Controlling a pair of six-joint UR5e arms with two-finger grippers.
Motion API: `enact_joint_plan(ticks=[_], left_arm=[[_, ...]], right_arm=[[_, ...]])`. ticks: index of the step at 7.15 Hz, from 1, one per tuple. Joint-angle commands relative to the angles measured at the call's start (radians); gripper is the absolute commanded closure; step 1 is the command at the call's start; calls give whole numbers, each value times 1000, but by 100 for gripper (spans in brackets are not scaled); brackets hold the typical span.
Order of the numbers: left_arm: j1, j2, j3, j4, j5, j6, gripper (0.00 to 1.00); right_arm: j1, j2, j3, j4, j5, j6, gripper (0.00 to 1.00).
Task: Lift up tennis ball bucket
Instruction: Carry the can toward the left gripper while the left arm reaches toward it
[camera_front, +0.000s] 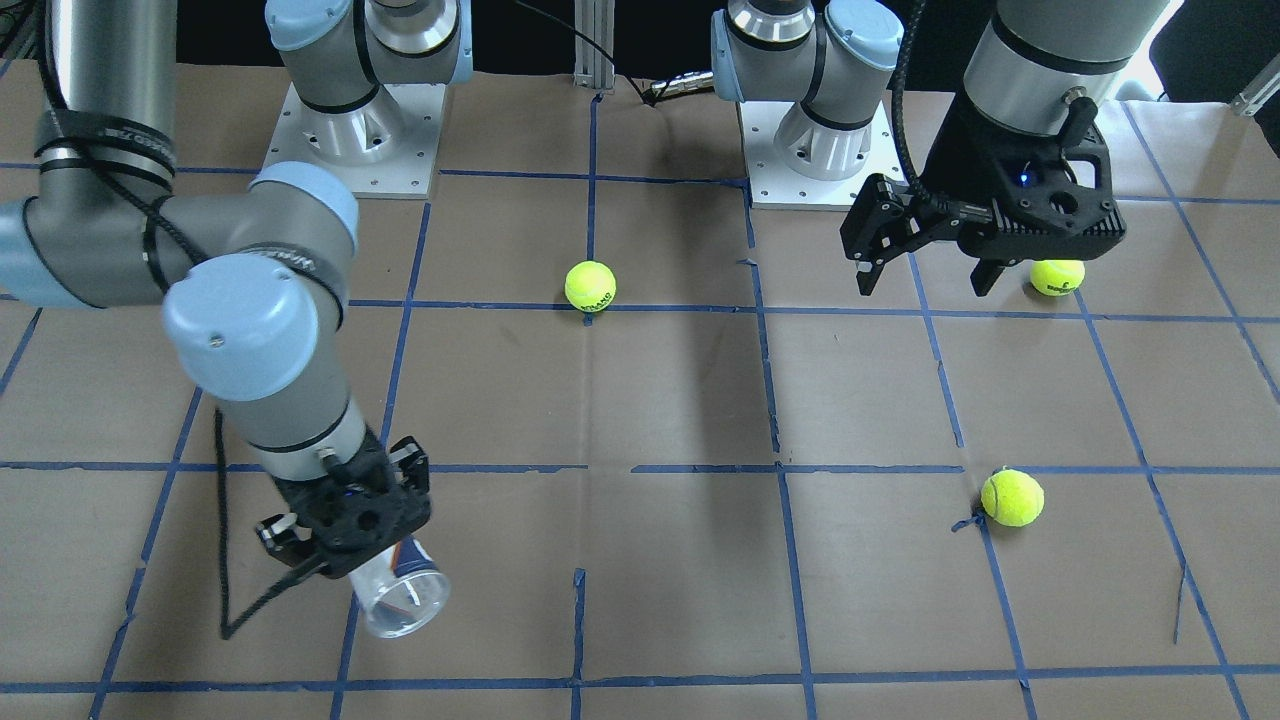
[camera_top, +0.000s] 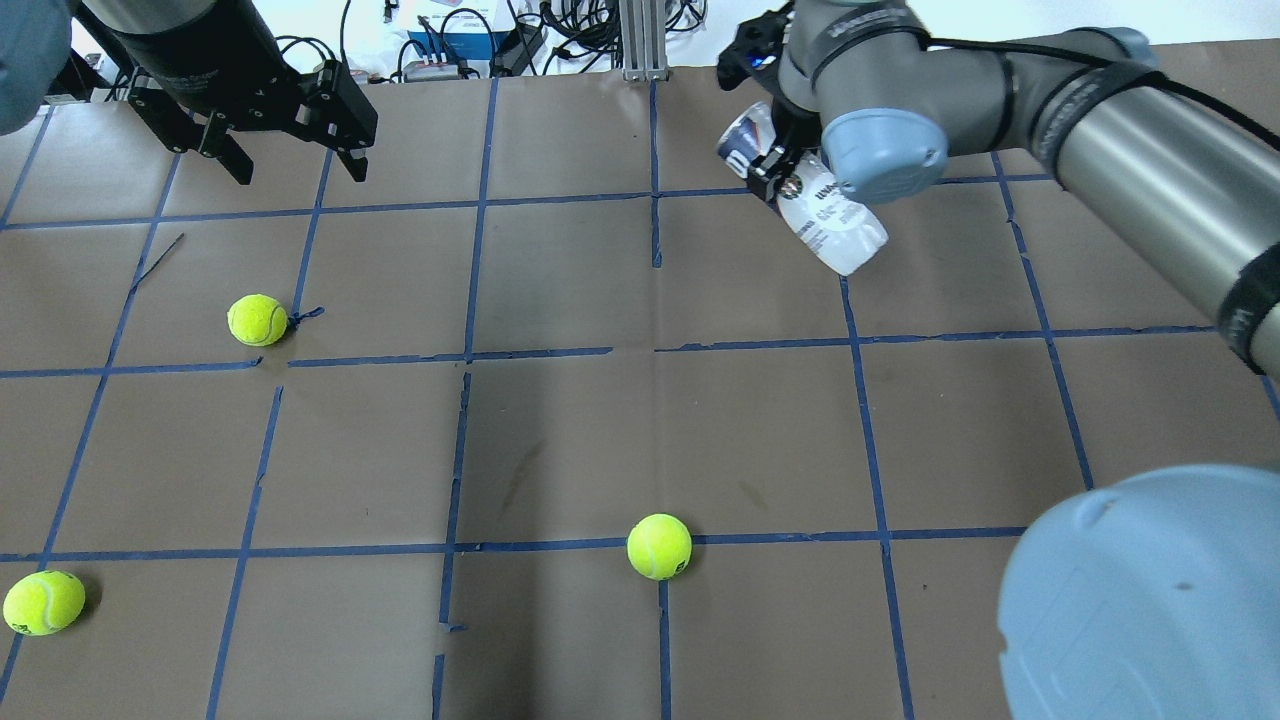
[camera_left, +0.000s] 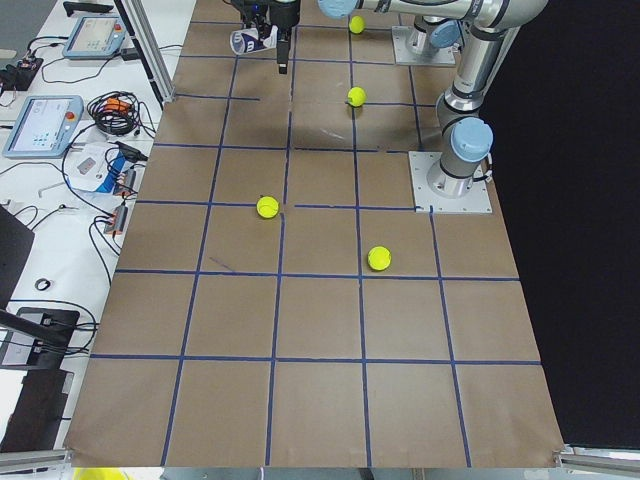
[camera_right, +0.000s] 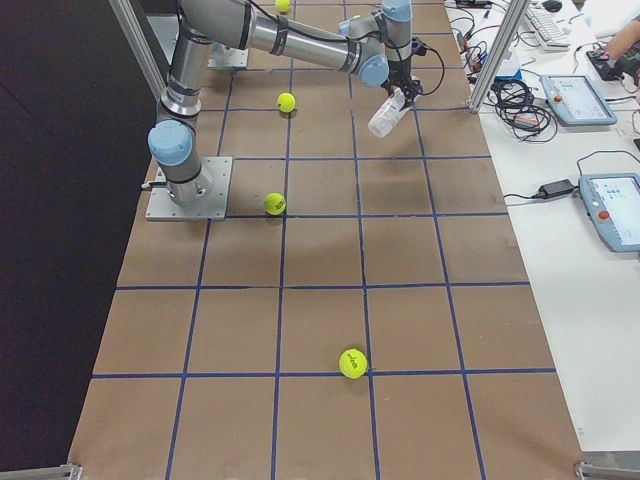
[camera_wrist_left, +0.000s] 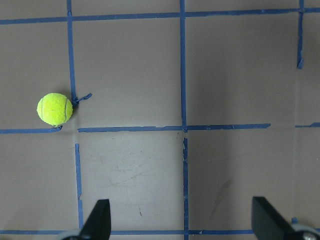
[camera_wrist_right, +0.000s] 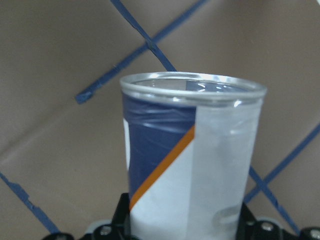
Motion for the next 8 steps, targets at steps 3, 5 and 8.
enact_joint_plan(ticks=[3,5,8], left_arm=[[-2,0,-1,-1,1,0,0],[-5,-11,0,8,6,3,0],[26,-53,-11,-1,1,-15,0]], right_arm=[[116,145,-81,-164,1,-416,33],[119,171,-82,-165,-7,-478,29],[131,199,-79,-188,43,-416,15]])
